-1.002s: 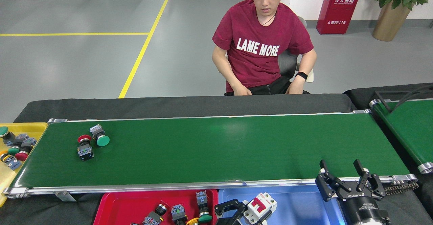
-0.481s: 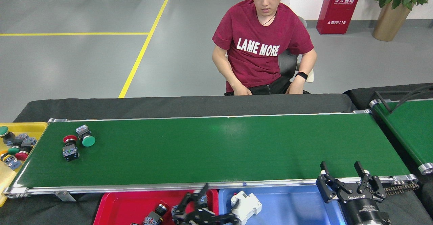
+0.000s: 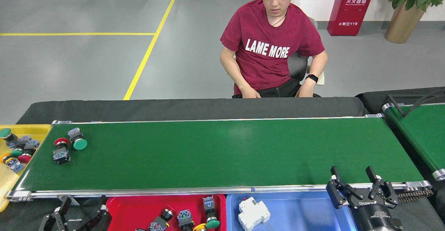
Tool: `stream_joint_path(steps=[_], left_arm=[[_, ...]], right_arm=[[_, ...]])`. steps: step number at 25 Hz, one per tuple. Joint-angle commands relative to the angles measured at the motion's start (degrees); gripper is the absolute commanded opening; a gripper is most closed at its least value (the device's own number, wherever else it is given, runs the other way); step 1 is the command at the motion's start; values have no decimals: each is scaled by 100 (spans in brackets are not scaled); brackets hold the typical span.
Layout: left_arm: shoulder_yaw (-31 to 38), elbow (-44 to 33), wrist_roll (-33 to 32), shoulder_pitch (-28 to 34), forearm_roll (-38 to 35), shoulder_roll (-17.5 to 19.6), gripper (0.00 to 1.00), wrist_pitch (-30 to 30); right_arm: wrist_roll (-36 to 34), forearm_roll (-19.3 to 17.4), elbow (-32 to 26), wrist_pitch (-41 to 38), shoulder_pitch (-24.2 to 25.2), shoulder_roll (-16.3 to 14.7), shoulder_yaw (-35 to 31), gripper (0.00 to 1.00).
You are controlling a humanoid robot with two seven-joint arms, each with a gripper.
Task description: Pick switch part from conveyor to tray
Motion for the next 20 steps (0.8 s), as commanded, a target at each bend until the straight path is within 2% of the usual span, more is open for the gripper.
stream_joint_path(steps=[1,5,9,20], left_arm=[[12,-47,55,-47,-13,61,100,-76],[-6,6,55,-100,-22,149,100,-156],[-24,50,64,-100,-4,263,100,-525],[55,32,99,-135,-4,219,100,-349]], right_arm=[[-47,-5,-83,7,-19,-38,-34,97],[-47,-5,-83,7,-19,-29,-26,97],[-47,-5,-92,7,-19,-20,-26,97],[-12,-13,-162,7,25,-20,-26,98]])
